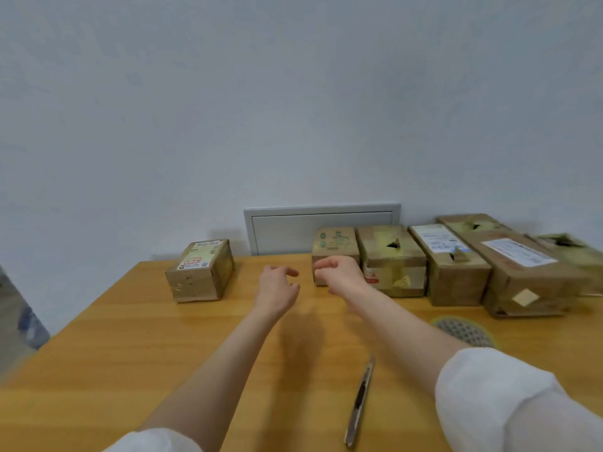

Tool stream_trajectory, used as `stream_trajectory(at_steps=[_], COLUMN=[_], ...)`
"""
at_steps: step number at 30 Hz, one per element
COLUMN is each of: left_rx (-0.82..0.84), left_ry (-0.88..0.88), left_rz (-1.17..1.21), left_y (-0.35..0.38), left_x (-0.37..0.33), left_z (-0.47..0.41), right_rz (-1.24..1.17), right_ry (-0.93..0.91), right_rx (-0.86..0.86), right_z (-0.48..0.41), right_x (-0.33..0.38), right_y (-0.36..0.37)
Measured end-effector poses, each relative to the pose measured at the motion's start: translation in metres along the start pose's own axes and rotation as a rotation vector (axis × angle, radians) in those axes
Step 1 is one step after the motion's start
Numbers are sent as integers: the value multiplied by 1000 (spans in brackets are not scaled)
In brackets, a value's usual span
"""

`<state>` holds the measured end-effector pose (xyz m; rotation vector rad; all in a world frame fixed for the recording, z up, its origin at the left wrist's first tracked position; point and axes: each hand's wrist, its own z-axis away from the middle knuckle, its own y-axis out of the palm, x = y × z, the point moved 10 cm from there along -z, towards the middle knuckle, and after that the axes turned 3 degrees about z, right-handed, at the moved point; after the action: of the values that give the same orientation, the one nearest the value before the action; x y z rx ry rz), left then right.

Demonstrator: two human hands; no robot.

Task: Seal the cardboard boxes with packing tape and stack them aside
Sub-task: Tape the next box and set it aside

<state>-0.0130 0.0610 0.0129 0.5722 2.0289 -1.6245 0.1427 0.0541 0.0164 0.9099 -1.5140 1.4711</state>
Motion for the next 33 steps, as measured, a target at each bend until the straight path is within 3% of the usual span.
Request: stream_trajectory(at_steps=[4, 7, 14, 19, 22, 25, 30, 33], left_rx=[60, 191, 660, 667, 595, 552, 605, 626], left_ry=[166, 262, 49, -59, -54, -46, -63, -78], left_rz=[-78, -168, -513, -242, -63, 66, 207, 238], left_y=[31, 59, 104, 123, 138, 154, 191, 206], left_x=[-59, -92, -74, -77, -103, -127, -157, -166], left_z=[34, 66, 134, 154, 155, 154, 159, 159], right_rz=[206, 434, 924, 1167, 1212, 1226, 1231, 1113], right_ry=[-49, -76, -19, 9, -68, -7, 128, 131], right_rx=[-123, -86, -50, 69, -41, -103, -138, -183], right_z=[20, 38, 80, 103, 109, 112, 113, 112], right_x=[-22, -41, -78, -110, -113, -121, -147, -140], right_y=[-80, -108, -135, -134, -142, -170, -222, -230])
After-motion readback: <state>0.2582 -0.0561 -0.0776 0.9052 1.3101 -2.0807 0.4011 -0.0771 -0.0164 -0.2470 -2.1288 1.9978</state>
